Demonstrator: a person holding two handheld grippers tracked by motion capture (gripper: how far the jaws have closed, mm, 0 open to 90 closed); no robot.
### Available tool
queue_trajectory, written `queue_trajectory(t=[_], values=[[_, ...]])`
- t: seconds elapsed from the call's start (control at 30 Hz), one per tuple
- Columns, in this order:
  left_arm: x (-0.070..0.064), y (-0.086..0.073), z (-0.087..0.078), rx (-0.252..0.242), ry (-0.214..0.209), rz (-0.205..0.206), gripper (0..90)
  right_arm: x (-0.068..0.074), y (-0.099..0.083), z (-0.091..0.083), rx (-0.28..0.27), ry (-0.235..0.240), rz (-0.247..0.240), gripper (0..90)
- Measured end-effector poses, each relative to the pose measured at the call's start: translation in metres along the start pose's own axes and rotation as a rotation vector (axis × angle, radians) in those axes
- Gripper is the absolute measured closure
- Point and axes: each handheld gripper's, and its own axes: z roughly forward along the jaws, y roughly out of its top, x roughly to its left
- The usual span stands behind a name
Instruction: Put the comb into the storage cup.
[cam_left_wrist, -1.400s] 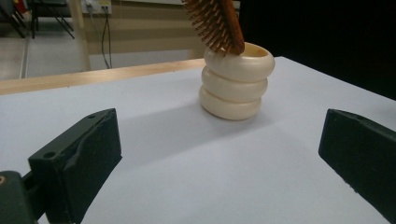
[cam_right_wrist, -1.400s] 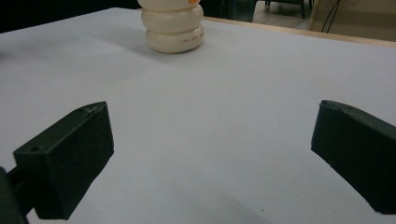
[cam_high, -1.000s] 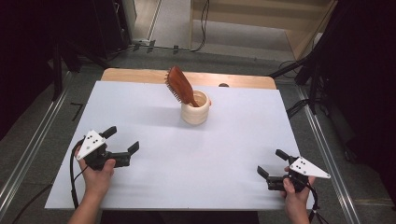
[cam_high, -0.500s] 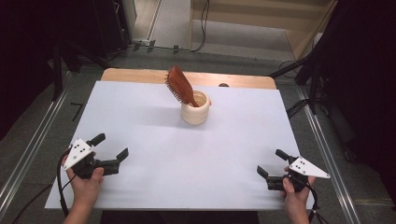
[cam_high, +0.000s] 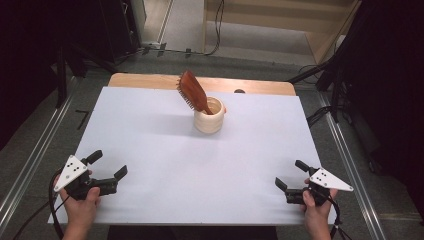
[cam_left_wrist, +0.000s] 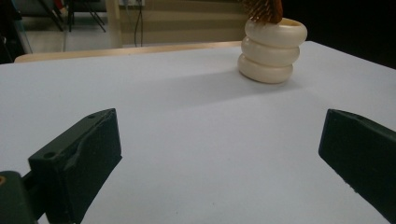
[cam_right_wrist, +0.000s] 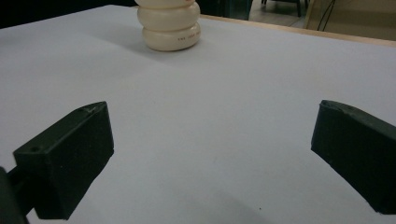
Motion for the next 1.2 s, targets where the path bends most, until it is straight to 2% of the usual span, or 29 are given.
queue_trajectory(t=[0.33,0.4,0.5,0.83,1.0,1.1,1.2], values=[[0.008,-0.007,-0.010,0.022,0.012,0.016,0.0,-0.001,0.000,-0.001,-0.004,-0.002,0.002,0.0],[0.012,-0.008,-0.012,0.024,0.019,0.014,0.0,-0.001,0.000,-0.001,-0.004,-0.001,0.003,0.0],[0.018,-0.009,-0.013,0.015,0.025,-0.010,0.0,-0.001,0.000,-0.001,-0.007,0.004,0.002,0.0],[0.024,-0.012,-0.016,0.070,0.046,0.050,0.0,-0.003,0.000,-0.001,-0.014,0.009,0.011,0.0],[0.031,-0.014,-0.018,0.051,0.027,0.000,0.0,-0.003,0.000,-0.001,-0.013,0.009,0.010,0.0],[0.032,-0.015,-0.019,0.041,0.018,-0.007,0.0,-0.003,-0.001,-0.001,-0.014,0.007,0.011,0.0],[0.033,-0.016,-0.020,0.027,0.012,-0.031,0.0,-0.003,-0.001,-0.001,-0.014,0.006,0.011,0.0]])
